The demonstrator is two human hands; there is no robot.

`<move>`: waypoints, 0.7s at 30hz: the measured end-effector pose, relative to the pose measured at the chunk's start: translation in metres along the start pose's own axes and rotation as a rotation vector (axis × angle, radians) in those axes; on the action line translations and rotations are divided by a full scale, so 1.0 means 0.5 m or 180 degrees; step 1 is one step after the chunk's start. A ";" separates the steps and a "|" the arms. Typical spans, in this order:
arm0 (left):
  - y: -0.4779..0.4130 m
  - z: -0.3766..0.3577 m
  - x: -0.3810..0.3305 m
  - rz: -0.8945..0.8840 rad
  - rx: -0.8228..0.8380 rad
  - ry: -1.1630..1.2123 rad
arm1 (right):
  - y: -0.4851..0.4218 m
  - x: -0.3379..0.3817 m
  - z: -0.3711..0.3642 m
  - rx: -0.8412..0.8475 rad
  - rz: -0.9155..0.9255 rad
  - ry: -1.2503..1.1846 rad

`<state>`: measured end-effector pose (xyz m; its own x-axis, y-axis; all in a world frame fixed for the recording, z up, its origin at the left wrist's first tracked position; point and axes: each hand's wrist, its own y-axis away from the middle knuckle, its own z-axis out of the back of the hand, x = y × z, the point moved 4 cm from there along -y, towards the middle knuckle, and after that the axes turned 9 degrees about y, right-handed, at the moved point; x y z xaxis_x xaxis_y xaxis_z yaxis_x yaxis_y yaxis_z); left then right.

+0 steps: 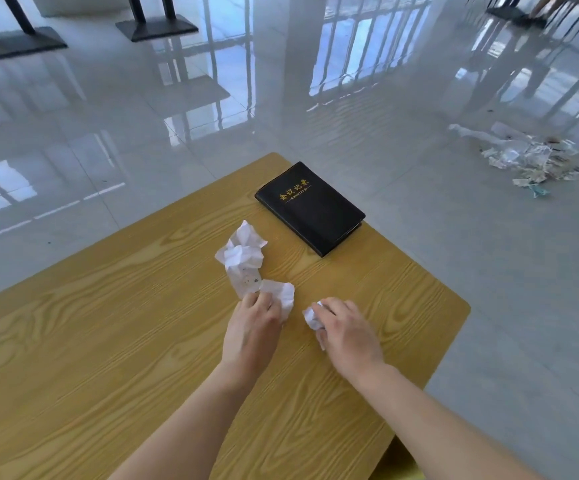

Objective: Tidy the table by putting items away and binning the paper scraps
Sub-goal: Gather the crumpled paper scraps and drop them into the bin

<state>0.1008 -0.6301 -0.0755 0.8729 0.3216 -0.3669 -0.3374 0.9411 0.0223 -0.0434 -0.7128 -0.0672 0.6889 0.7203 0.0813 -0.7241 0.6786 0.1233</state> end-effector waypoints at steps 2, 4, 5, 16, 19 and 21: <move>0.002 0.001 -0.005 -0.0018 -0.0074 0.0021 | -0.001 -0.001 0.001 -0.0111 0.0035 -0.0005; 0.004 0.005 -0.009 -0.0027 -0.0132 0.0040 | 0.000 -0.004 0.003 -0.0168 0.0081 -0.0004; 0.004 0.007 -0.014 -0.0012 -0.0160 0.0042 | 0.001 -0.009 0.004 -0.0169 0.0100 -0.0021; 0.053 0.047 -0.111 0.0039 -0.0568 0.0113 | 0.038 -0.072 0.046 -0.0484 0.0173 -0.0717; 0.068 0.052 -0.141 0.0035 -0.0562 0.0053 | 0.059 -0.089 0.055 -0.0503 0.0183 -0.0809; 0.078 0.052 -0.159 0.0042 -0.0564 0.0049 | 0.078 -0.100 0.062 -0.0527 0.0176 -0.0863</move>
<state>0.0273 -0.6161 -0.0212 0.8630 0.3308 -0.3818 -0.4067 0.9033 -0.1367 -0.1049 -0.7270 -0.0358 0.6163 0.7072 0.3465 -0.7409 0.6698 -0.0494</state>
